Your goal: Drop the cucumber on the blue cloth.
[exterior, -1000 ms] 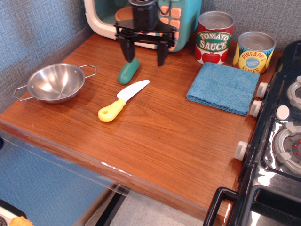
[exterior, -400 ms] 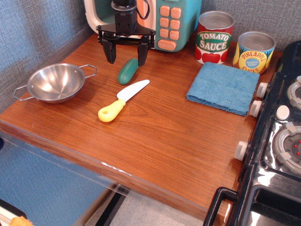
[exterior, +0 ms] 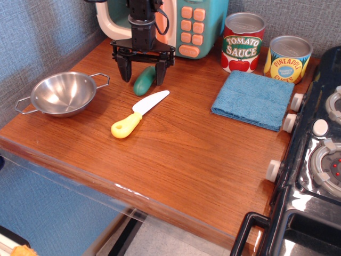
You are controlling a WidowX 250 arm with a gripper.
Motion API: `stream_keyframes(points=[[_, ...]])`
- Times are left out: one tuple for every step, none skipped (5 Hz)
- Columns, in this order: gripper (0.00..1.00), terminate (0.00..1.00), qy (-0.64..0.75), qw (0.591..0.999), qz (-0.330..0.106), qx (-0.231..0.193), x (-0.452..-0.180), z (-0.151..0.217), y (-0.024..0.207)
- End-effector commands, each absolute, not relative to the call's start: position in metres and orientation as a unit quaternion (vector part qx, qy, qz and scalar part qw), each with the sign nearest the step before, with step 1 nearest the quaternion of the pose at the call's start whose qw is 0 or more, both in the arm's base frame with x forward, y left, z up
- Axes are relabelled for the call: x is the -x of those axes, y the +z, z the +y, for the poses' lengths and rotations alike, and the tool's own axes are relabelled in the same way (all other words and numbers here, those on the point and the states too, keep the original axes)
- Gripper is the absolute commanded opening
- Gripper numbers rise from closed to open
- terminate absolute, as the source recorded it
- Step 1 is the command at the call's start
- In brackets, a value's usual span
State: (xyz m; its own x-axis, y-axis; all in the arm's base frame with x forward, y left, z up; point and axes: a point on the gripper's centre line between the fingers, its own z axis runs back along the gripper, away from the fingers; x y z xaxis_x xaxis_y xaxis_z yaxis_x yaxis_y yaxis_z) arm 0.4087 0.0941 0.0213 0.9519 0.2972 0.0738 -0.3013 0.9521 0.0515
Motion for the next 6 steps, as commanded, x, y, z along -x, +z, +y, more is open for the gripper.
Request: stream_keyframes(points=[[0.0,0.0,0.153,0.985,-0.066,-0.035,-0.415,0.098,0.041],[0.0,0.0,0.164,0.982,-0.087,-0.038,-0.415,0.103,0.056],[0.0,0.0,0.187,0.973,-0.131,-0.044,-0.413,0.106,0.089],[0.0,0.0,0.166,0.973,-0.16,-0.017,-0.424,0.073,0.114],[0.0,0.0,0.131,0.978,-0.162,0.001,-0.433,0.025,0.122],[0.0,0.0,0.1,0.983,-0.149,0.024,-0.438,-0.024,0.121]])
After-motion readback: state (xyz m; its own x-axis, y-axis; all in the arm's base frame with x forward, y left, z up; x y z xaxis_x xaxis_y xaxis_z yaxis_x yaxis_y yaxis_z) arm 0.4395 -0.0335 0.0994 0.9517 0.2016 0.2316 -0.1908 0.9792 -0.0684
